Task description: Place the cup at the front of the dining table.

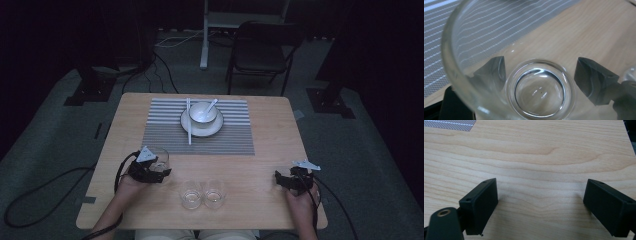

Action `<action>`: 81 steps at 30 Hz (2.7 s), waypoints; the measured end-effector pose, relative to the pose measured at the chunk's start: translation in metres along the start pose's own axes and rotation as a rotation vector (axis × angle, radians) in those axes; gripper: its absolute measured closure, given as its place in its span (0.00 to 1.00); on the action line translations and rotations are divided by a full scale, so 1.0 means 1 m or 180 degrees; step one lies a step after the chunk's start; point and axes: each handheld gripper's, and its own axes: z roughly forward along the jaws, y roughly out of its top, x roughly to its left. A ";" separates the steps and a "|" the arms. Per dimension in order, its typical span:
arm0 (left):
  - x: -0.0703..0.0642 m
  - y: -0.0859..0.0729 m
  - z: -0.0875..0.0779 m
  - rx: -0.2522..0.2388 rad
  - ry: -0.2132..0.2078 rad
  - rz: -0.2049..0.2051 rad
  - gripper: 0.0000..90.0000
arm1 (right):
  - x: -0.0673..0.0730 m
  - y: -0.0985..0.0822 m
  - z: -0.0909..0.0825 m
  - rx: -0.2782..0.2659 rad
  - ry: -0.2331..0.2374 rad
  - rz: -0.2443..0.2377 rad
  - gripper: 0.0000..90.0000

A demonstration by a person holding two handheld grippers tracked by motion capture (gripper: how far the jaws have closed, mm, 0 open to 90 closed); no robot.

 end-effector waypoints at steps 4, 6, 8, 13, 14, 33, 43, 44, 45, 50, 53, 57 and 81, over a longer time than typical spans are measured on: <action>0.007 0.004 0.004 -0.0056 0.0086 -0.0097 0.25 | 0.000 0.000 0.000 0.0000 0.0000 0.0000 0.13; 0.010 0.007 0.005 -0.0094 0.0106 -0.0134 0.25 | 0.000 0.000 0.000 0.0001 0.0000 0.0002 0.13; 0.014 0.012 0.006 -0.0120 0.0139 -0.0151 0.25 | 0.000 0.000 0.000 0.0001 0.0000 0.0001 0.13; 0.020 0.024 0.012 -0.0117 0.0315 -0.0118 0.25 | 0.000 0.000 0.000 -0.0002 -0.0001 0.0000 0.13; 0.024 0.027 0.015 -0.0114 0.0307 -0.0162 0.25 | 0.000 0.000 0.000 -0.0001 -0.0001 0.0002 0.13; 0.041 0.067 0.052 -0.0267 0.0827 -0.0346 0.25 | 0.000 0.000 0.000 -0.0002 -0.0002 0.0002 0.13; 0.055 0.084 0.080 -0.0155 0.0878 -0.0471 0.25 | 0.000 0.000 0.000 -0.0002 -0.0002 0.0003 0.13; 0.057 0.085 0.083 -0.0162 0.0870 -0.0513 0.25 | 0.000 0.000 0.000 -0.0001 -0.0002 0.0003 0.13; 0.059 0.086 0.085 -0.0141 0.0890 -0.0502 0.25 | 0.000 0.000 0.000 -0.0002 -0.0002 0.0003 0.13; 0.066 0.089 0.098 -0.0043 0.0912 -0.0559 0.25 | 0.000 0.000 0.000 -0.0001 -0.0002 0.0004 0.13; 0.069 0.091 0.104 0.0022 0.0941 -0.0536 0.25 | 0.000 0.000 0.000 -0.0002 -0.0002 0.0003 0.13; 0.071 0.087 0.109 0.0059 0.0959 -0.0557 0.25 | 0.000 0.000 0.000 -0.0003 -0.0002 0.0001 0.13; 0.070 0.072 0.099 0.0165 0.0743 -0.0862 0.00 | 0.000 0.000 0.000 -0.0001 -0.0002 0.0004 0.13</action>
